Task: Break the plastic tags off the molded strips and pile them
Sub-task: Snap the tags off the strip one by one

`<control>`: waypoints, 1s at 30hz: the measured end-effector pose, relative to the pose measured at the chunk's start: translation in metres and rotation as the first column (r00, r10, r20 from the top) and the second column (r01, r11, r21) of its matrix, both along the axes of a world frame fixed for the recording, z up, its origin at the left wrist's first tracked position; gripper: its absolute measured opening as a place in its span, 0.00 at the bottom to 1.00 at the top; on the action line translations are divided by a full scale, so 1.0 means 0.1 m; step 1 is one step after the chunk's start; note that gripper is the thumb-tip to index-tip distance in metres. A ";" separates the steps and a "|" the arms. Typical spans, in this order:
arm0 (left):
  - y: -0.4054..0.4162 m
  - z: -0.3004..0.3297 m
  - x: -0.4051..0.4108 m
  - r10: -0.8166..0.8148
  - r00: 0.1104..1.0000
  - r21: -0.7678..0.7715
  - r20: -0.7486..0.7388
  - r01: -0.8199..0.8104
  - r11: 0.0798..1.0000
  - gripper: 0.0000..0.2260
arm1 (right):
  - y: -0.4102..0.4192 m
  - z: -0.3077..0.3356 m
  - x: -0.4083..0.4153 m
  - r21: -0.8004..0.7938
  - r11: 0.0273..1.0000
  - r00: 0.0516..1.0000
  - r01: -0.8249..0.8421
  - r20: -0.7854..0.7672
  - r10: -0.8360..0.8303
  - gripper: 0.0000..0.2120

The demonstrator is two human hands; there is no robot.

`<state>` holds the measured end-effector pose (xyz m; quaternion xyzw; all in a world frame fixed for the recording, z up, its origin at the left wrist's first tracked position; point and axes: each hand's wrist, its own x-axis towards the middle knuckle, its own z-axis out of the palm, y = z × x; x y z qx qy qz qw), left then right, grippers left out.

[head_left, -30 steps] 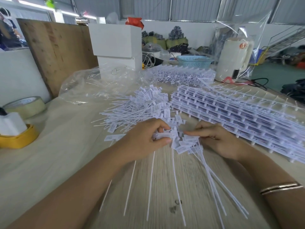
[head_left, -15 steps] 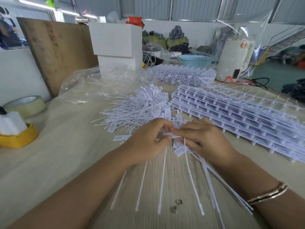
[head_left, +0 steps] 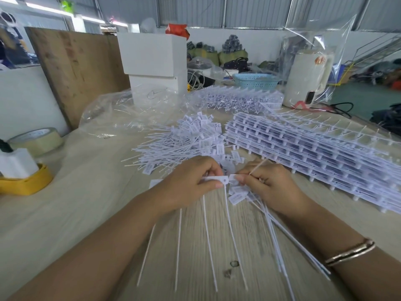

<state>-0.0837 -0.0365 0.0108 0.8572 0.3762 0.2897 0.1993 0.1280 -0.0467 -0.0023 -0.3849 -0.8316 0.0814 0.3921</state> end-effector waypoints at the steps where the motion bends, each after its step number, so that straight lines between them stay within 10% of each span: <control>1: 0.00 0.00 0.01 -0.004 1.000 0.001 0.002 0.004 1.000 0.04 | 0.00 0.00 0.00 -0.027 1.000 1.000 -0.009 -0.005 0.009 0.07; 7: 0.03 -0.04 -0.09 -0.012 1.000 -0.099 -0.011 0.011 0.995 0.03 | -0.02 0.09 0.24 -0.283 0.959 0.917 0.027 -0.375 -0.136 0.13; 13: 0.05 -0.02 -0.10 0.040 0.998 -0.040 0.042 -0.039 0.998 0.03 | 0.00 0.12 0.33 -0.255 0.967 1.000 -0.002 -0.021 -0.004 0.14; 23: 0.03 -0.03 -0.12 0.010 1.000 -0.093 -0.023 -0.012 0.996 0.14 | 0.05 0.05 0.35 -0.303 0.953 0.991 0.004 0.128 0.036 0.24; 30: -0.01 -0.07 -0.02 -0.053 0.998 -0.052 -0.018 0.052 0.997 0.15 | -0.04 0.05 0.11 0.092 0.996 0.972 0.010 0.234 -0.031 0.21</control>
